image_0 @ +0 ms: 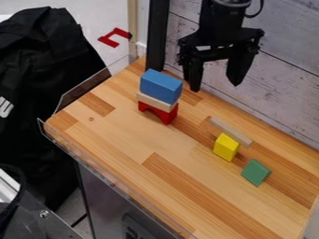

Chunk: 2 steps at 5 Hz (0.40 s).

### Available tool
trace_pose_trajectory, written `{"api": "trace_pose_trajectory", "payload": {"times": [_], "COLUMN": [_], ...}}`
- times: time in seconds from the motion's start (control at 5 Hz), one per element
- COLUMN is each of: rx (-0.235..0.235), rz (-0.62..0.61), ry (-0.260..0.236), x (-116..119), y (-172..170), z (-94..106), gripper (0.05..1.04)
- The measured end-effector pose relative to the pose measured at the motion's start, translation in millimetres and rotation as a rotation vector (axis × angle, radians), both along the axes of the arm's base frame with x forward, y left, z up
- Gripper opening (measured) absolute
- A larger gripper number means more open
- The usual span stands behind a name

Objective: Move the blue block into the center of the table

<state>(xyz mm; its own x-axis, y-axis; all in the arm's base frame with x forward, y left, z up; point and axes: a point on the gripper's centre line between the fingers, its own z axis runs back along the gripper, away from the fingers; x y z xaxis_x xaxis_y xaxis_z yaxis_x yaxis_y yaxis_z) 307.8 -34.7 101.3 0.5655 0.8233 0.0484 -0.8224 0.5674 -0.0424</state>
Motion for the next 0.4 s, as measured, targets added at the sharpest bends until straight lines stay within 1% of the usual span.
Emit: {"api": "trace_pose_trajectory", "payload": {"times": [0.2, 0.4], "rx": [0.002, -0.049], "rz": [0.001, 0.201], "ry": [0.038, 0.012], "x": [-4.0, -0.6], "y": [0.1, 7.4], "z": [-10.8, -16.3], "gripper": [0.999, 0.999]}}
